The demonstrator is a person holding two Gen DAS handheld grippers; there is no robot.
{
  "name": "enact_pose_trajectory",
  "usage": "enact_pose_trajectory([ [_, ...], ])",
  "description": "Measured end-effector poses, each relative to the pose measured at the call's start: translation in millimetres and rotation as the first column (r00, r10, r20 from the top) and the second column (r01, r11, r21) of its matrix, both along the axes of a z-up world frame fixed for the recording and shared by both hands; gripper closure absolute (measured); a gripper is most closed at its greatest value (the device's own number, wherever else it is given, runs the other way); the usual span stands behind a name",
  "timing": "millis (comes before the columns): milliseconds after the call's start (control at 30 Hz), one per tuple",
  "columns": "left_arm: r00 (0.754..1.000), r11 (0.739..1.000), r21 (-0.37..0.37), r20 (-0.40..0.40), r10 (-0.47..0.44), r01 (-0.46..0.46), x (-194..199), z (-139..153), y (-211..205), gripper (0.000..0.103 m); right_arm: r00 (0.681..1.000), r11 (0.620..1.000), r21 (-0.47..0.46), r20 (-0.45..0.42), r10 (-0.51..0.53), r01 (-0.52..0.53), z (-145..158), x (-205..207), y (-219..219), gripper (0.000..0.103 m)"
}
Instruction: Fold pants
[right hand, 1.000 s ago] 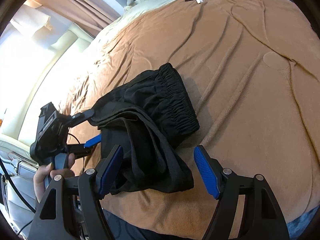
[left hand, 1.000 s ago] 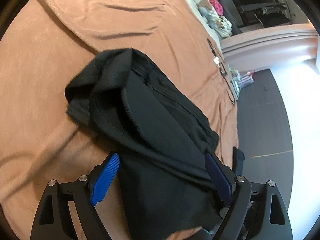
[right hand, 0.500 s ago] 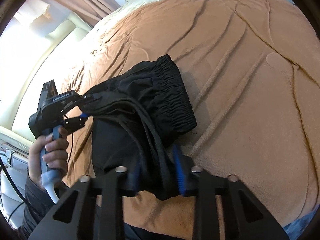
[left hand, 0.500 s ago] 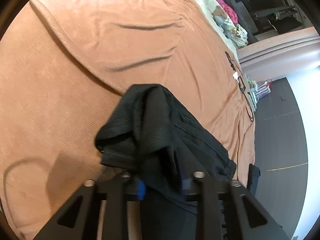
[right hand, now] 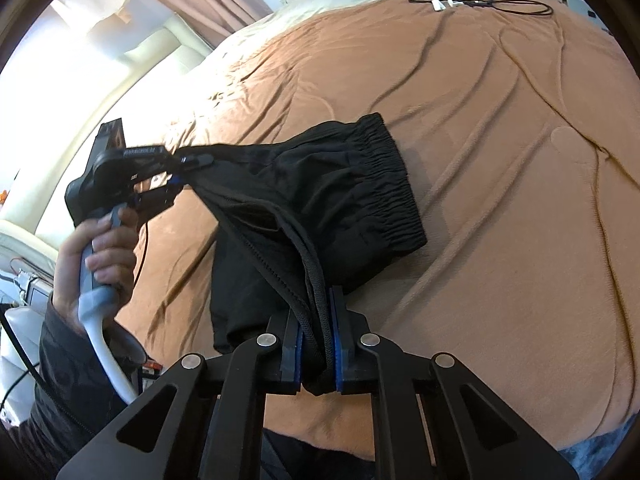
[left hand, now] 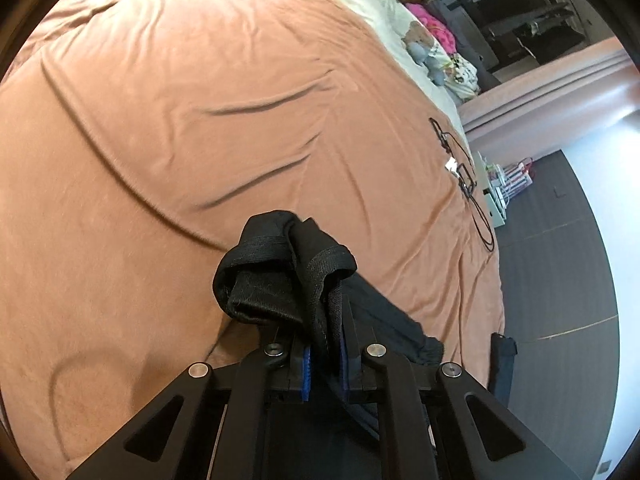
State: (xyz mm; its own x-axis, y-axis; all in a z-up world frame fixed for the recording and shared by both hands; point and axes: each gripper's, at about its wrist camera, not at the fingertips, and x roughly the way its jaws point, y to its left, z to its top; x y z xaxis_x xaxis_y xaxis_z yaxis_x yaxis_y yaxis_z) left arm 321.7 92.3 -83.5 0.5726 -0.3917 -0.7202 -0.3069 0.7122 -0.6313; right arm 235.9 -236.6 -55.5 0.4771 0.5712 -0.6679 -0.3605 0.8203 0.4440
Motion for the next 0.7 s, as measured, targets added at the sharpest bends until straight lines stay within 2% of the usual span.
enact_pose_trajectory([
  [333,0.994,0.994,0.019,0.013,-0.106,0.106,36,19,-26,0.093,0.999,0.998,0.05,-0.024,-0.028,0.029,-7,-3,-10,0.097],
  [567,0.986,0.985,0.038,-0.02,-0.167,0.168,64,13,-59,0.092,0.997,0.993,0.103,-0.063,-0.048,0.055,-17,-6,-21,0.097],
  [700,0.98,0.979,0.043,-0.039,-0.196,0.198,77,7,-77,0.092,0.995,0.993,0.097,-0.077,-0.062,0.07,-19,-8,-25,0.097],
])
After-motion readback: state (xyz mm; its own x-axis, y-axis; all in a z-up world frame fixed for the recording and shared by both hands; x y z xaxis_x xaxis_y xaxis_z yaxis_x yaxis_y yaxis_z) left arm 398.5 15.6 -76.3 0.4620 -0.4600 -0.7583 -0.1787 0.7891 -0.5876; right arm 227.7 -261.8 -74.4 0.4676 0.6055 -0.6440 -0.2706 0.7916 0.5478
